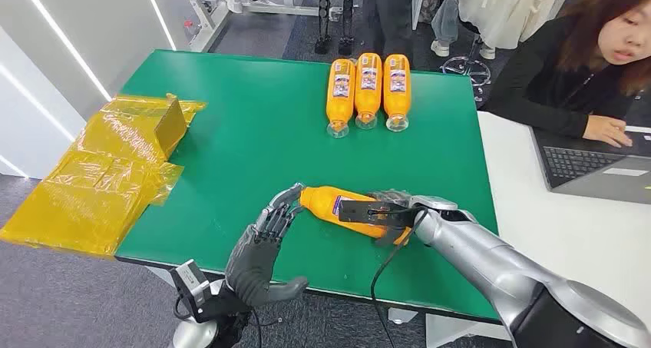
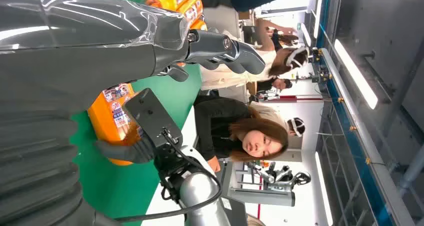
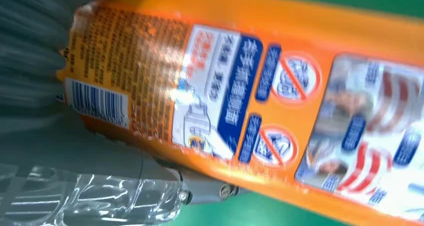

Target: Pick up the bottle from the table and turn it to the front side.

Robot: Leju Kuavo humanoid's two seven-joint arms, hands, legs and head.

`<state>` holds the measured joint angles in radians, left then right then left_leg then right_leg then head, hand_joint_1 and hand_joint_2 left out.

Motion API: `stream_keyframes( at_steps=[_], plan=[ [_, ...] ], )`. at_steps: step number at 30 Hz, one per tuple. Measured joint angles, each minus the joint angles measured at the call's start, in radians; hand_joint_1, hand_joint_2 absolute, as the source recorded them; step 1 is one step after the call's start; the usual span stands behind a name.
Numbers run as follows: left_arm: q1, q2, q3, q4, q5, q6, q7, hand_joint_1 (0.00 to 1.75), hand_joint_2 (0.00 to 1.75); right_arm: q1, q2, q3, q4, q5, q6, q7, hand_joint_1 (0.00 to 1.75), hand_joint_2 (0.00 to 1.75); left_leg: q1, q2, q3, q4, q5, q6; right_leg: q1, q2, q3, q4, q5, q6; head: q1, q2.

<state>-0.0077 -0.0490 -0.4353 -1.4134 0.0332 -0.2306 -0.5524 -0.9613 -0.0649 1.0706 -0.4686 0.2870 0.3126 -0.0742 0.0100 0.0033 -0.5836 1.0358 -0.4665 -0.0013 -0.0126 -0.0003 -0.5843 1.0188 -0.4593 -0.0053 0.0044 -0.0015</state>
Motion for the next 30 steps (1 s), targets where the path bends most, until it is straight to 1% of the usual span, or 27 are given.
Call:
stream_keyframes(
  at_steps=[4,9,12,15,17,20,23,26,30],
  plan=[
    [-0.004,0.000,0.000,0.000,0.001,-0.002,0.000,0.00,1.75,0.009,-0.010,0.004,-0.012,0.027,-0.029,-0.006,1.75,1.75,0.000,0.002,0.001,0.000,0.000,0.000,0.000,0.002,0.000,0.000,0.000,0.000,0.000,0.000],
    [-0.004,0.000,0.000,0.000,0.000,0.000,0.000,0.00,1.75,0.027,-0.046,0.008,-0.065,0.060,-0.077,-0.004,1.75,1.75,0.000,0.001,0.001,0.000,0.001,0.000,0.000,0.001,0.001,0.000,0.002,-0.001,0.000,0.000],
    [-0.001,0.002,0.000,0.000,-0.003,0.005,0.000,0.00,1.75,0.036,-0.081,0.008,-0.117,0.069,-0.098,0.001,1.75,1.75,0.000,0.000,0.000,0.000,0.002,0.001,0.000,-0.001,0.001,0.000,0.002,-0.001,0.000,0.000],
    [0.003,0.003,0.000,-0.007,-0.011,0.012,0.007,0.00,1.75,0.049,-0.128,0.000,-0.188,0.083,-0.114,0.024,1.75,1.75,0.000,0.000,-0.001,0.000,0.002,0.001,0.000,-0.001,0.000,0.000,0.003,0.000,0.000,0.000],
    [0.008,0.003,0.000,-0.018,-0.019,0.018,0.015,0.00,1.75,0.067,-0.164,-0.019,-0.254,0.105,-0.147,0.045,1.75,1.75,0.000,-0.001,-0.002,0.000,0.002,0.001,0.000,-0.001,0.000,0.000,0.003,0.000,0.000,0.000],
    [0.023,0.004,0.003,-0.041,-0.032,0.035,0.024,0.00,1.75,0.105,-0.221,-0.078,-0.375,0.161,-0.236,0.070,1.75,1.75,-0.001,-0.002,-0.005,0.001,0.002,0.001,0.000,-0.001,-0.003,-0.001,0.003,0.000,0.000,0.000],
    [0.032,0.005,0.007,-0.055,-0.048,0.057,0.026,0.00,1.75,0.159,-0.272,-0.161,-0.505,0.228,-0.352,0.071,1.75,1.75,0.000,-0.002,-0.006,0.001,0.001,0.001,0.000,-0.001,-0.005,-0.001,0.003,0.000,0.000,0.000],
    [0.040,0.005,0.017,-0.066,-0.061,0.075,0.026,0.00,1.75,0.247,-0.321,-0.258,-0.656,0.289,-0.461,0.054,1.75,1.75,0.000,-0.003,-0.007,0.000,0.001,0.001,0.000,-0.002,-0.005,-0.001,0.002,-0.001,0.000,0.000],
    [0.048,0.005,0.030,-0.079,-0.076,0.094,0.026,0.00,1.75,0.386,-0.368,-0.377,-0.831,0.354,-0.549,0.019,1.75,1.75,0.000,-0.005,-0.008,-0.001,0.001,0.001,0.000,-0.005,-0.006,-0.001,0.000,0.000,0.000,0.000]
  ],
)
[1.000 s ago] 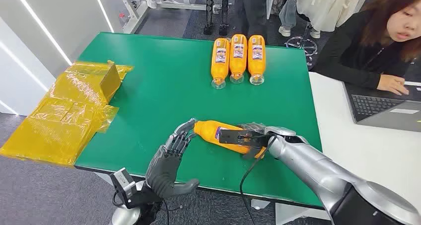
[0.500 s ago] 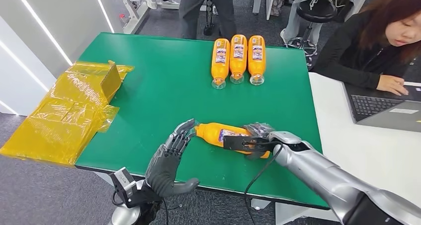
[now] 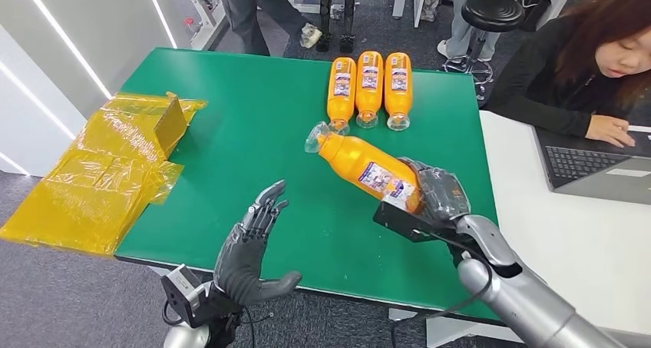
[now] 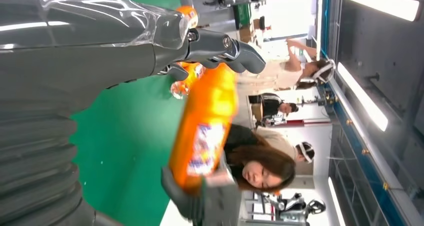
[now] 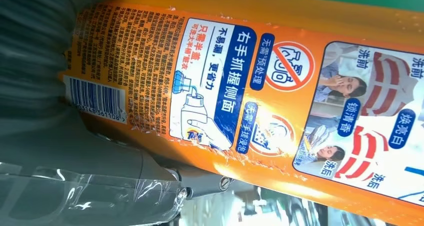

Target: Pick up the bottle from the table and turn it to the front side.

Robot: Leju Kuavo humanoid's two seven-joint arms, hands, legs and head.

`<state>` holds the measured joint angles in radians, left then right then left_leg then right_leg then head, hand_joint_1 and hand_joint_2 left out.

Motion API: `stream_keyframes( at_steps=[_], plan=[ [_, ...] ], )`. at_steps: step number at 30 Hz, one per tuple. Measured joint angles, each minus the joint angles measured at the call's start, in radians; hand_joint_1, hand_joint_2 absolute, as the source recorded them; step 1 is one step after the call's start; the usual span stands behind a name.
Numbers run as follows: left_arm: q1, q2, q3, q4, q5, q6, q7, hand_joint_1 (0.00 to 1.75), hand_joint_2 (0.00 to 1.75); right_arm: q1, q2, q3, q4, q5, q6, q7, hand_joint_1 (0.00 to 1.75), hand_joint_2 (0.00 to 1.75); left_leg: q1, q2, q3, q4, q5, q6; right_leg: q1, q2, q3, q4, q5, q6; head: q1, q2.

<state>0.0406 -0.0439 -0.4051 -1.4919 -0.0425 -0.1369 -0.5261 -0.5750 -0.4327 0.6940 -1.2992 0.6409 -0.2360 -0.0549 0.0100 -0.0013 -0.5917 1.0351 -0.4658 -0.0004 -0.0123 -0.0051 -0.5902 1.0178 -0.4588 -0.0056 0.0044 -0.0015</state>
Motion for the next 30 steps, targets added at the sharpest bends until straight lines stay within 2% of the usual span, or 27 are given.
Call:
stream_keyframes(
  at_steps=[7,11,14,19,25,30],
  plan=[
    [0.010,-0.005,0.017,-0.019,-0.014,0.009,0.004,0.00,1.75,0.253,-0.027,-0.122,-0.204,0.141,-0.174,-0.021,1.75,1.75,0.000,-0.001,-0.001,0.000,0.000,0.000,0.000,-0.001,-0.001,0.000,-0.001,0.001,0.000,0.000],
    [0.007,-0.012,0.018,-0.019,-0.011,0.001,0.015,0.00,1.75,0.414,-0.026,-0.162,-0.309,0.222,-0.285,-0.034,1.75,1.75,0.000,-0.002,-0.002,0.000,-0.001,0.000,0.000,-0.002,-0.001,-0.001,-0.001,0.001,0.000,0.000],
    [-0.002,-0.020,0.018,-0.019,0.023,-0.032,0.034,0.00,1.75,0.517,-0.015,-0.169,-0.371,0.266,-0.325,-0.049,1.75,1.75,0.000,-0.002,-0.002,-0.001,-0.001,0.000,0.000,-0.002,-0.002,-0.001,-0.002,0.001,0.000,0.000],
    [-0.021,-0.031,0.015,-0.019,0.109,-0.106,0.066,0.00,1.75,0.608,0.058,-0.161,-0.418,0.324,-0.352,-0.095,1.75,1.75,0.000,-0.001,-0.002,-0.001,-0.001,0.000,0.000,-0.001,-0.002,0.000,-0.002,0.000,0.000,0.000],
    [-0.044,-0.048,-0.002,-0.014,0.245,-0.218,0.117,0.00,1.75,0.624,0.185,-0.122,-0.423,0.380,-0.307,-0.094,1.75,1.75,0.000,0.000,-0.002,-0.001,-0.001,-0.001,0.000,-0.001,-0.002,0.001,-0.002,0.000,0.000,0.000],
    [-0.061,-0.055,-0.031,-0.014,0.344,-0.303,0.167,0.00,1.75,0.631,0.246,-0.099,-0.418,0.389,-0.285,-0.095,1.75,1.75,0.000,0.000,-0.002,-0.001,0.000,-0.001,0.000,-0.001,-0.003,0.001,-0.002,0.000,0.000,0.000]
  ],
)
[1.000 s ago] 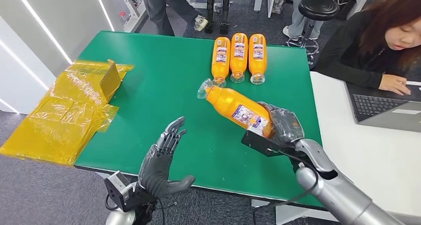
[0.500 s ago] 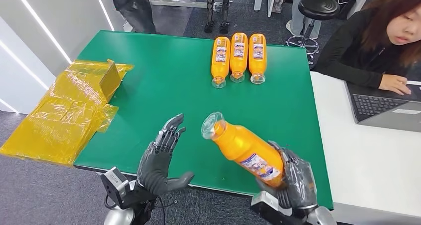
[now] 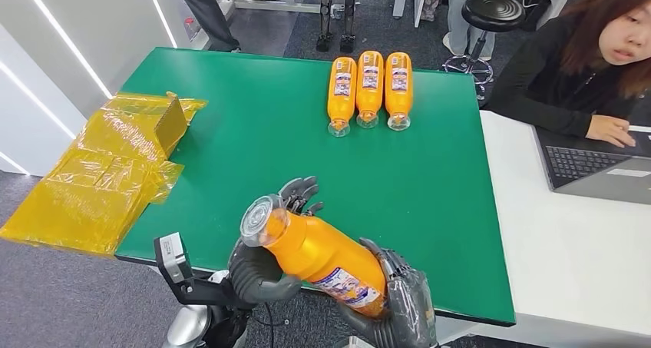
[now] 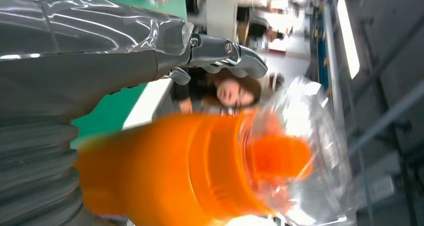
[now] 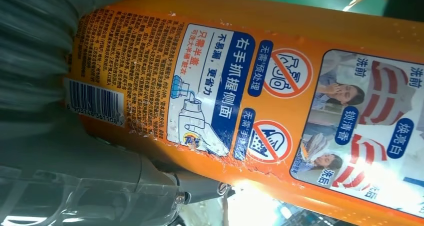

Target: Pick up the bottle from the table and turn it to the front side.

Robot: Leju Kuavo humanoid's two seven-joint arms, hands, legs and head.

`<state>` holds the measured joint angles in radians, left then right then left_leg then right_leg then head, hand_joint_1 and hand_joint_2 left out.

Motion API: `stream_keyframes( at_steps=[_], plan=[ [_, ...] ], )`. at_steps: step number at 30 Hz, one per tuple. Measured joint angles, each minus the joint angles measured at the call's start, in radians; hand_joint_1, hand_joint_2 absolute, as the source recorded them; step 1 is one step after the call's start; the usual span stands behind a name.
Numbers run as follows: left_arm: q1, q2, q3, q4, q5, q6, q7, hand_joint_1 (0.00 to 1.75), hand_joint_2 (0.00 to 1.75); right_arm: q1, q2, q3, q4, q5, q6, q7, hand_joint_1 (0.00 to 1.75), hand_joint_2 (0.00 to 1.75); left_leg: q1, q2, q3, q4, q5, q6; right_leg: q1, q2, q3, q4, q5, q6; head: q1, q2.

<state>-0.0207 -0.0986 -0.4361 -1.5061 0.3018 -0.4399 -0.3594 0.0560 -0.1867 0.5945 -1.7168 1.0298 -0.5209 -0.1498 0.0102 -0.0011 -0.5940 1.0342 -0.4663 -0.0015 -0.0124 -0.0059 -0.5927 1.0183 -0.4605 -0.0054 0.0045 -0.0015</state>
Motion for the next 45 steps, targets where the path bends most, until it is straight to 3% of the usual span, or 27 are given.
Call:
stream_keyframes(
  at_steps=[16,20,35,36,37,39,40,41,44,45],
  plan=[
    [-0.041,0.016,-0.054,-0.005,0.072,-0.023,0.032,0.00,1.75,-0.035,0.040,0.056,0.040,-0.072,0.090,-0.029,1.75,1.75,0.000,0.001,0.000,0.000,0.000,0.000,0.000,0.001,-0.001,0.000,0.000,0.000,0.000,0.000],
    [-0.047,0.022,-0.054,-0.005,0.072,-0.006,0.032,1.72,1.75,-0.048,0.048,0.075,0.057,-0.114,0.105,-0.029,1.75,1.75,0.000,0.001,0.000,0.000,0.000,0.000,0.000,0.001,-0.001,0.000,0.000,0.000,0.000,0.000],
    [-0.046,0.035,-0.054,-0.005,0.064,0.043,0.025,1.75,1.75,-0.068,0.058,0.094,0.079,-0.168,0.146,-0.018,1.75,1.75,0.000,0.001,0.000,0.000,0.000,0.000,0.000,0.002,-0.001,0.000,0.000,0.000,0.000,0.000],
    [-0.046,0.035,-0.053,-0.005,0.062,0.045,0.025,1.75,1.75,-0.068,0.059,0.094,0.080,-0.169,0.149,-0.018,1.62,1.75,0.000,0.001,0.000,0.000,0.000,0.000,0.000,0.002,-0.001,0.000,0.000,0.000,0.000,0.000],
    [-0.046,0.036,-0.053,-0.005,0.059,0.047,0.025,1.75,1.75,-0.068,0.060,0.094,0.080,-0.170,0.151,-0.018,1.29,1.75,0.000,0.001,0.000,0.000,0.000,0.000,0.000,0.002,-0.001,0.000,0.000,0.000,0.000,0.000],
    [-0.046,0.036,-0.053,-0.005,0.053,0.054,0.025,1.75,1.75,-0.068,0.061,0.093,0.081,-0.170,0.157,-0.017,0.42,1.75,0.000,0.001,0.000,0.000,0.000,0.000,0.000,0.002,-0.001,0.000,0.000,0.000,0.000,0.000],
    [-0.046,0.036,-0.053,-0.005,0.051,0.058,0.025,1.75,1.75,-0.068,0.061,0.093,0.081,-0.170,0.160,-0.017,0.11,1.75,0.000,0.001,0.000,0.000,0.000,0.000,0.000,0.002,-0.001,0.000,0.000,0.000,0.000,0.000],
    [-0.046,0.036,-0.053,-0.005,0.048,0.061,0.025,1.75,1.75,-0.068,0.062,0.093,0.081,-0.170,0.164,-0.016,0.00,1.31,0.000,0.001,0.000,0.000,0.000,0.000,0.000,0.002,-0.001,0.000,0.000,0.000,0.000,0.000],
    [-0.046,0.036,-0.051,-0.005,0.029,0.080,0.024,1.75,1.75,-0.067,0.063,0.091,0.082,-0.171,0.176,-0.017,0.00,0.00,0.000,0.001,0.000,0.000,0.000,0.000,0.000,0.002,-0.001,0.000,0.000,0.000,0.000,0.000],
    [-0.046,0.036,-0.051,-0.005,0.016,0.090,0.023,1.75,1.75,-0.067,0.063,0.091,0.082,-0.172,0.178,-0.020,0.00,0.00,0.000,0.001,0.000,0.000,0.000,0.000,0.000,0.002,-0.001,0.000,0.000,0.000,0.000,0.000]
  ],
)
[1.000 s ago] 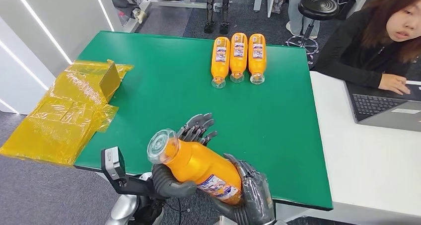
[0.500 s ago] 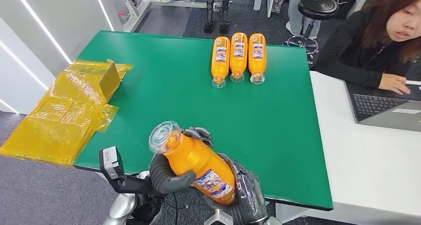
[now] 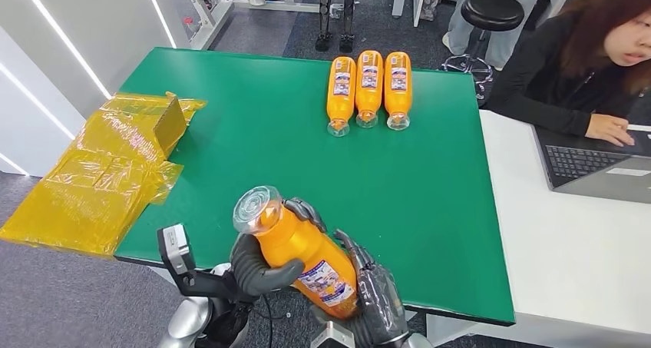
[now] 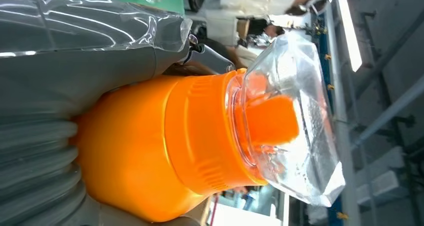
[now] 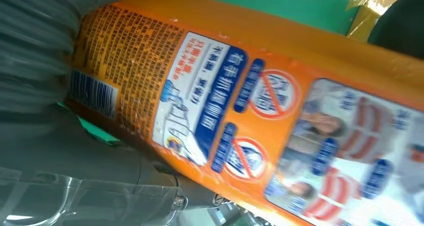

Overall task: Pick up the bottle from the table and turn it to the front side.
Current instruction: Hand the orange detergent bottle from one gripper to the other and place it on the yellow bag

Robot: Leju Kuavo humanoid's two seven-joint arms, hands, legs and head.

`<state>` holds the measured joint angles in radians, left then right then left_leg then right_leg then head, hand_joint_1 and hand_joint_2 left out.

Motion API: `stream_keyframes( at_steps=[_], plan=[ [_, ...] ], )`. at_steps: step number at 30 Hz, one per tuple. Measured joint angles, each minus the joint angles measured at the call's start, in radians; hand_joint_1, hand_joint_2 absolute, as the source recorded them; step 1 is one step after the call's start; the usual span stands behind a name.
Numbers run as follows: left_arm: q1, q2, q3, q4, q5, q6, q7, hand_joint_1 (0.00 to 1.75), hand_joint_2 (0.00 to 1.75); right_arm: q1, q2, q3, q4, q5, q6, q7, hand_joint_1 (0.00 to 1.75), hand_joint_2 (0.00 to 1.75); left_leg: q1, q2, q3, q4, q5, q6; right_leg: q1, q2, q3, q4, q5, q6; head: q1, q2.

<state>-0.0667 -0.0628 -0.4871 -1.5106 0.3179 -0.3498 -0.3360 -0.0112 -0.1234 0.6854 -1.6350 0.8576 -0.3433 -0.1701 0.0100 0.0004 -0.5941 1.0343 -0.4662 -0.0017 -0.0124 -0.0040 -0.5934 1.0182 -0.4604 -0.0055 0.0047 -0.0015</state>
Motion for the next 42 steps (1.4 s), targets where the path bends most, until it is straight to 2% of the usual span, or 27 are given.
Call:
stream_keyframes(
  at_steps=[10,16,27,30,32,33,36,38,40,42],
  plan=[
    [-0.060,0.000,0.039,0.055,-0.247,0.150,-0.055,1.75,1.75,0.001,0.000,0.001,0.005,-0.031,-0.044,-0.044,0.00,0.00,0.000,0.000,0.000,0.000,0.000,0.000,0.000,0.000,0.000,0.000,0.000,0.000,0.000,0.000],
    [-0.093,0.000,0.084,0.100,-0.269,0.163,-0.064,1.75,1.75,0.000,0.000,0.002,0.005,-0.031,-0.047,-0.050,0.00,0.00,0.000,0.000,0.000,0.000,0.000,0.000,0.000,0.001,0.000,0.001,0.000,-0.001,0.000,0.000],
    [-0.098,0.000,0.098,0.121,-0.273,0.165,-0.065,1.75,1.75,0.000,0.000,0.002,0.005,-0.031,-0.048,-0.050,0.00,0.00,0.000,0.000,0.000,0.000,0.000,0.000,0.000,0.001,-0.001,0.000,0.000,-0.001,0.000,0.000],
    [-0.106,0.000,0.105,0.131,-0.321,0.200,-0.067,1.75,1.75,0.000,0.000,0.002,0.007,-0.041,-0.054,-0.049,0.00,0.00,0.000,0.000,0.000,0.000,0.000,0.000,0.000,0.001,-0.001,0.000,0.000,-0.001,0.000,0.000],
    [-0.127,0.005,0.115,0.154,-0.419,0.275,-0.074,1.75,1.75,0.000,-0.001,0.004,0.010,-0.059,-0.060,-0.050,0.00,0.00,0.000,0.000,0.000,0.000,0.000,0.000,0.000,0.001,-0.001,0.000,0.000,-0.001,0.000,0.000],
    [-0.145,0.011,0.119,0.174,-0.514,0.342,-0.076,1.75,1.75,-0.001,-0.003,0.007,0.013,-0.075,-0.062,-0.053,0.00,0.00,0.000,0.000,0.000,0.000,0.001,-0.001,0.000,0.001,-0.001,0.001,0.001,-0.001,0.000,0.000],
    [-0.231,0.044,0.123,0.275,-0.933,0.588,-0.038,1.75,1.75,-0.011,-0.009,0.024,0.030,-0.142,-0.065,-0.082,0.00,0.00,0.000,0.000,0.000,0.000,0.002,-0.002,0.000,0.001,-0.001,0.001,0.001,-0.002,0.000,0.000],
    [-0.316,0.066,0.119,0.396,-1.198,0.713,0.013,1.75,1.75,-0.022,-0.011,0.038,0.050,-0.186,-0.066,-0.100,0.00,0.00,0.001,0.000,0.000,0.000,0.003,-0.002,0.000,0.000,-0.001,0.002,0.002,-0.002,0.000,0.000],
    [-0.403,0.082,0.115,0.544,-1.363,0.792,0.043,1.75,1.75,-0.031,-0.011,0.050,0.072,-0.214,-0.066,-0.110,0.00,0.00,0.001,0.000,0.000,0.000,0.004,-0.003,0.000,0.001,-0.002,0.002,0.003,-0.003,0.000,0.000],
    [-0.474,0.092,0.106,0.679,-1.444,0.826,0.077,1.75,1.75,-0.037,-0.011,0.057,0.090,-0.227,-0.061,-0.116,0.00,0.00,0.001,0.001,0.000,0.000,0.004,-0.003,0.000,0.002,-0.002,0.002,0.004,-0.004,0.000,0.000]
  ],
)
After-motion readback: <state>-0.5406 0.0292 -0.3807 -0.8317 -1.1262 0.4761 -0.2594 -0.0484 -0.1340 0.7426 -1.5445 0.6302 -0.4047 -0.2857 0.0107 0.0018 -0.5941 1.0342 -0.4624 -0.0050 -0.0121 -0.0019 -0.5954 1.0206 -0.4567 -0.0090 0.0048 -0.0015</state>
